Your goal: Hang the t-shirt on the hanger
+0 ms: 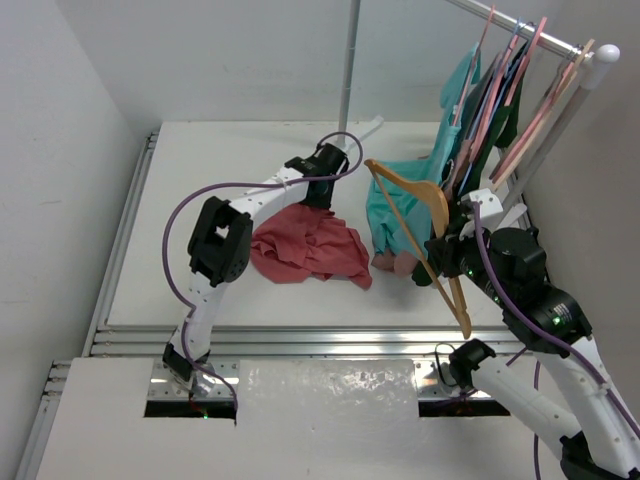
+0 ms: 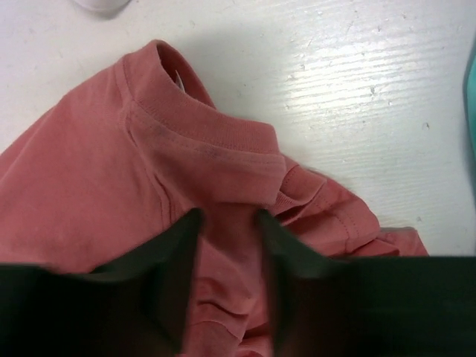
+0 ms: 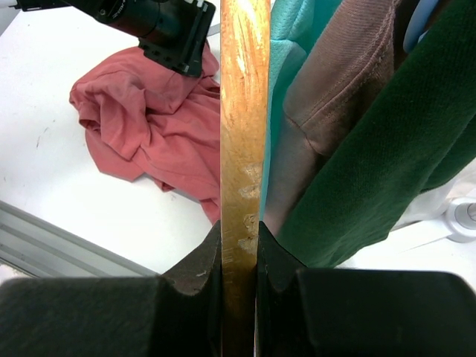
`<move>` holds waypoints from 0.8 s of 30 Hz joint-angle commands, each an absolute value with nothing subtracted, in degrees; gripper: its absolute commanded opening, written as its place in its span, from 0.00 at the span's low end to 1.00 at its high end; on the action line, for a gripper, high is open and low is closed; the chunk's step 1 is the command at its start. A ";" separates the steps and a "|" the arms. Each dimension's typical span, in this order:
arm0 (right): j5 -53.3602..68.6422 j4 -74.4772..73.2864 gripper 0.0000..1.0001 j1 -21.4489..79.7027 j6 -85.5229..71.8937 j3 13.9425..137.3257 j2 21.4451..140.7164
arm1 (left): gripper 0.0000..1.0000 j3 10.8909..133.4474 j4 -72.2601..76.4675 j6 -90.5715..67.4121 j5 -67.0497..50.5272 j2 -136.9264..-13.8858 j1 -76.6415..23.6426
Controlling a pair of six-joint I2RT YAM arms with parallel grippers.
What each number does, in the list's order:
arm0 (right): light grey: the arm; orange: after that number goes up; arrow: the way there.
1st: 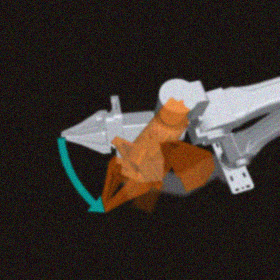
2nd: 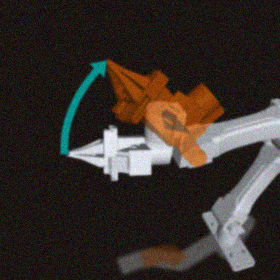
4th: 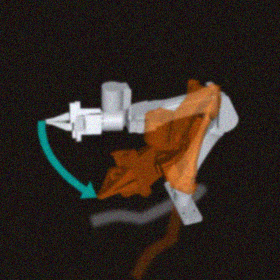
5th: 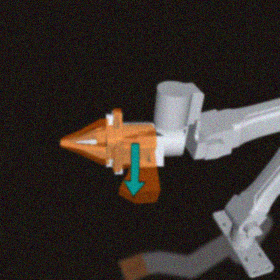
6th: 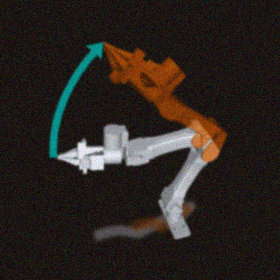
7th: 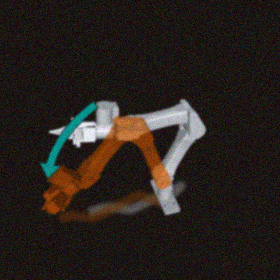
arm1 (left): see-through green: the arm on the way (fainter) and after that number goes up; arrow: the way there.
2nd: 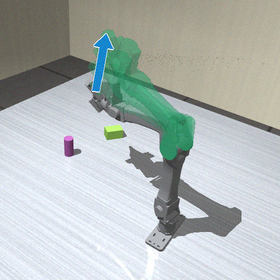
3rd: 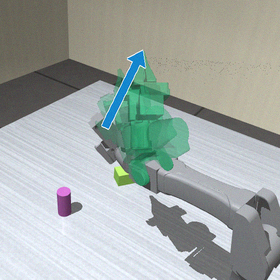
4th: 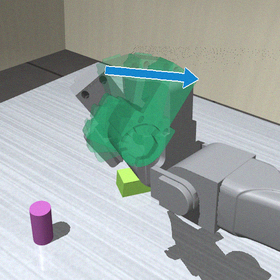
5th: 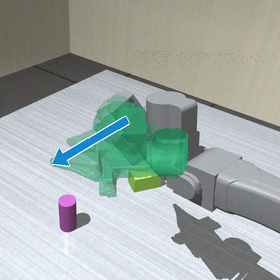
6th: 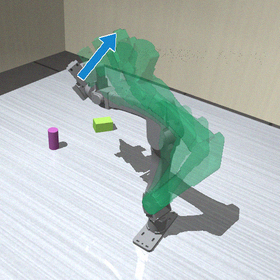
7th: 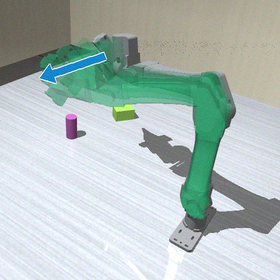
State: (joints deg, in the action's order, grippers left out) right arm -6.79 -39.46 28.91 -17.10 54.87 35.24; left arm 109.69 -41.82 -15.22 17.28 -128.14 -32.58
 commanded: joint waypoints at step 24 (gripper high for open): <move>-4.84 -34.37 0.00 28.74 -16.44 55.02 37.53 | 0.01 104.68 -39.55 -16.00 17.84 -118.58 -32.34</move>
State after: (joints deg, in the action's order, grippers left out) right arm -5.69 -39.03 28.91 -16.84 54.83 37.17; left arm 104.01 -39.83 -16.16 16.14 -126.96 -31.83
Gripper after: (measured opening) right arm 0.149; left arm 0.015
